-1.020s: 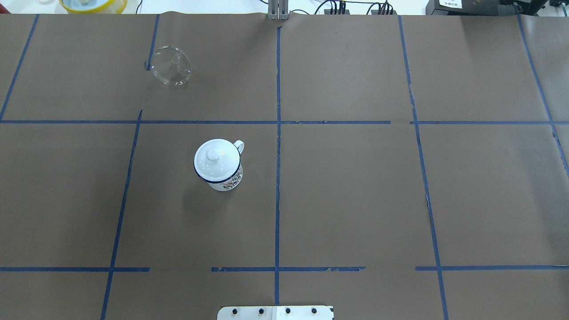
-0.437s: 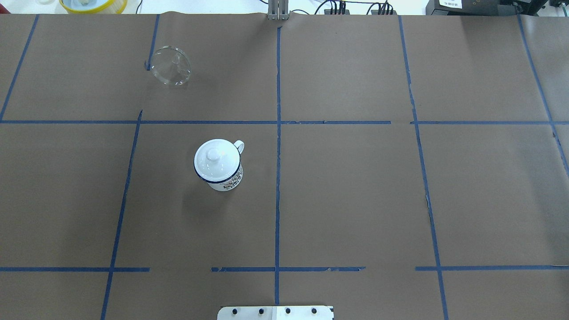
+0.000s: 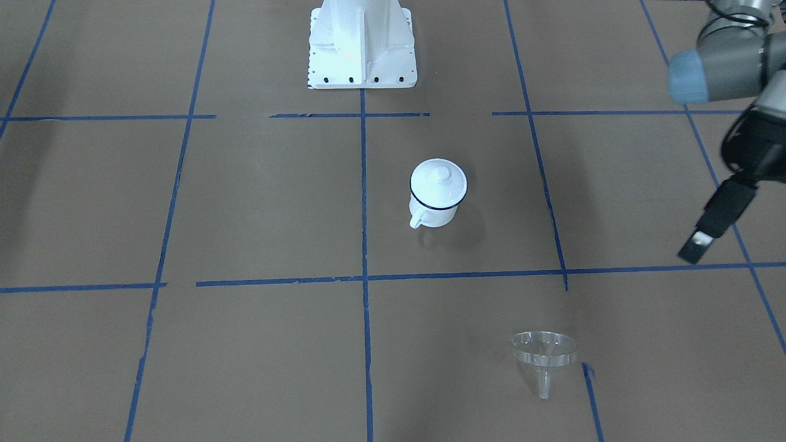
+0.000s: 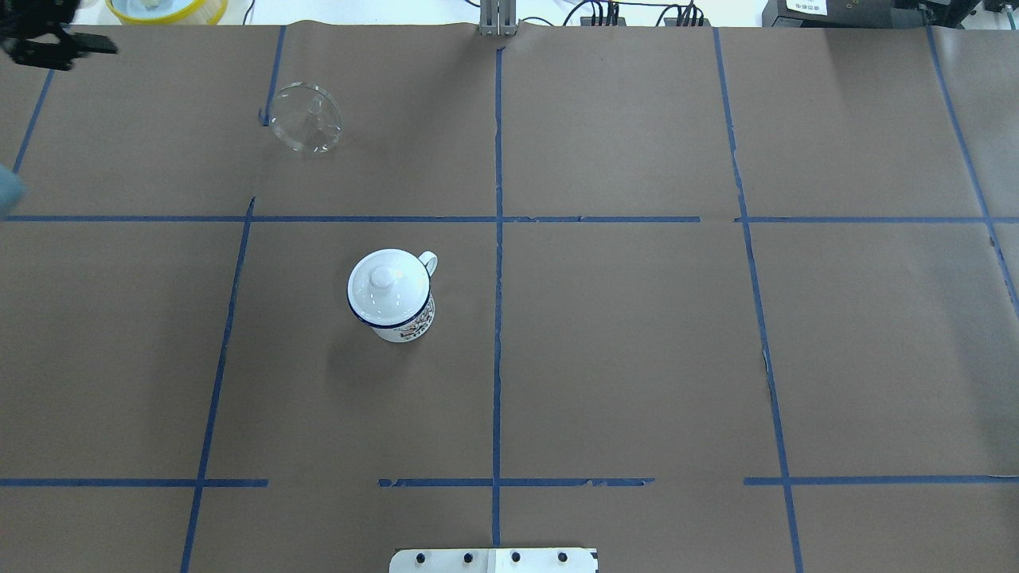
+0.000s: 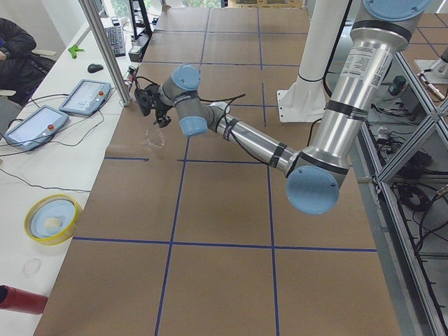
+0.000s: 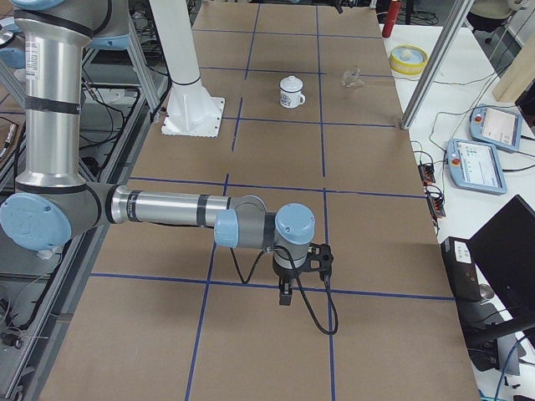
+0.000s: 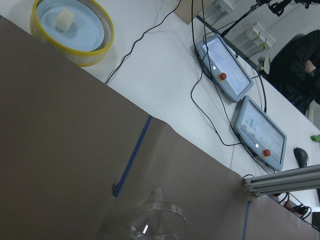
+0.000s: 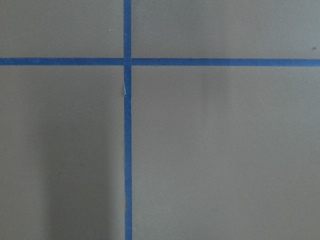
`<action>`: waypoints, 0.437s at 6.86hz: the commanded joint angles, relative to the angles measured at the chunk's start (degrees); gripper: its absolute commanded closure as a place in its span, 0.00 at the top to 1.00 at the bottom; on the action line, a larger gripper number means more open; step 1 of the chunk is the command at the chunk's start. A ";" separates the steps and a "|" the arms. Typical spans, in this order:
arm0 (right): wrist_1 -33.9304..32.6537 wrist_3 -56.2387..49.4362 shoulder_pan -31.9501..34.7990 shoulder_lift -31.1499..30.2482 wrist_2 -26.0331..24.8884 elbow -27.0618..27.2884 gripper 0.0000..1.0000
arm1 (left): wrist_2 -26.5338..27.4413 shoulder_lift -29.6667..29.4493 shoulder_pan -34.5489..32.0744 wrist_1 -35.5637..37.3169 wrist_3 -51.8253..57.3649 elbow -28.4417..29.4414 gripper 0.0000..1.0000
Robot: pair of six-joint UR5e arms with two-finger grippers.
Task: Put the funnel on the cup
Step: 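Move the left gripper over the white funnel sitting in the mug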
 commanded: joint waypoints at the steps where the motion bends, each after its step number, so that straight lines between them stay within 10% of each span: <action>1: 0.00 0.00 0.00 0.00 0.00 0.00 1.00 | 10.13 -7.71 9.70 1.28 -10.47 6.03 1.00; 3: 0.00 0.00 0.00 0.00 0.00 0.00 1.00 | 9.35 -11.41 15.23 14.85 -3.15 1.59 1.00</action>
